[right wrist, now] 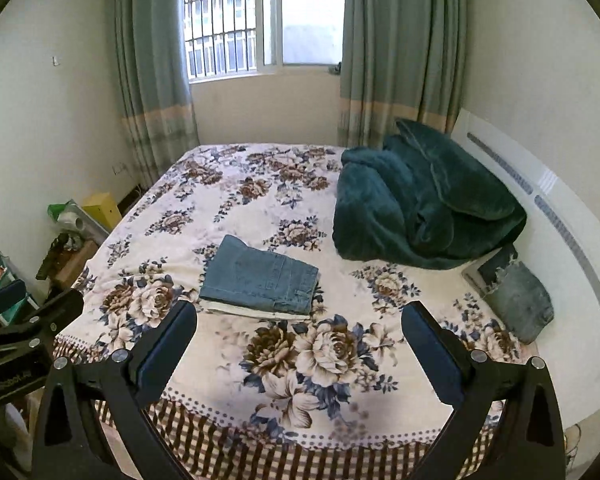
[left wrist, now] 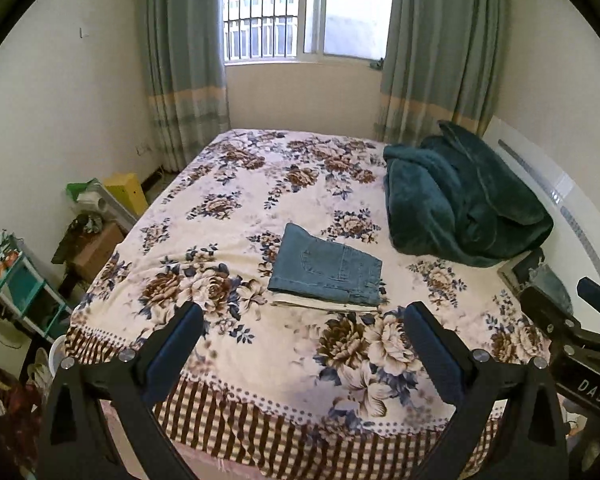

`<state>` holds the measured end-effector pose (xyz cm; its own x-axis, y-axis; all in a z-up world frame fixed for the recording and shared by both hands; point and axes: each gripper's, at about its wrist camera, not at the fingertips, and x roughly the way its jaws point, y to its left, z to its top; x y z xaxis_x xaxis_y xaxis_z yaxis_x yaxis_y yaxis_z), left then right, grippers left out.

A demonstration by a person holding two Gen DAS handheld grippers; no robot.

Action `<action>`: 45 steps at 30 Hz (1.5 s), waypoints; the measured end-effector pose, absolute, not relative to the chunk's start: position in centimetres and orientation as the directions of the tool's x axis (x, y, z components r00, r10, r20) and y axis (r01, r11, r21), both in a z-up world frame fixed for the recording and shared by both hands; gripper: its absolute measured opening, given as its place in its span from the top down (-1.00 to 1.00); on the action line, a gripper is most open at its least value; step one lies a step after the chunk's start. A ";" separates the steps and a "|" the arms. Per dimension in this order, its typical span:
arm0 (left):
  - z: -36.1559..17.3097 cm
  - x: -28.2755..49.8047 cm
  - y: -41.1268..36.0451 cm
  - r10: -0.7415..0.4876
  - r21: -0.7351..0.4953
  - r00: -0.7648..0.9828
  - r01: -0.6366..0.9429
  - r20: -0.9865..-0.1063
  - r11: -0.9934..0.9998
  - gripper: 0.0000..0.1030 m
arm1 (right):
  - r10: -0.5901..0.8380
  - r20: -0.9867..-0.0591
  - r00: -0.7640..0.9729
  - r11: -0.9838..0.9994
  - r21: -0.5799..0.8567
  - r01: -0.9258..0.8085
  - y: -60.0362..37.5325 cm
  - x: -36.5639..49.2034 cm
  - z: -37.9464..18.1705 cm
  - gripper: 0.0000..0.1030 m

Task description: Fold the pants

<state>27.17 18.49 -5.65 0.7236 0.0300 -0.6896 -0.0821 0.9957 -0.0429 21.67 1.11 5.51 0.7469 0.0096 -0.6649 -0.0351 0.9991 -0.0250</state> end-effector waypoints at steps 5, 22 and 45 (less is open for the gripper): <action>-3.7 24.6 18.3 0.016 -0.058 0.733 -0.076 -0.680 0.995 -0.99 | 0.000 -0.653 0.758 0.999 -0.033 -0.028 0.9 17.7 8.5 -1.00; -1.1 20.8 18.0 0.032 -0.021 0.769 -0.059 -0.639 0.998 -0.99 | -0.003 -0.634 0.773 1.000 -0.024 -0.016 0.4 13.5 11.4 -1.00; -0.2 19.0 17.2 0.057 -0.019 0.793 -0.087 -0.607 0.996 -0.99 | 0.010 -0.621 0.784 0.999 -0.018 -0.027 -0.5 13.9 13.6 -1.00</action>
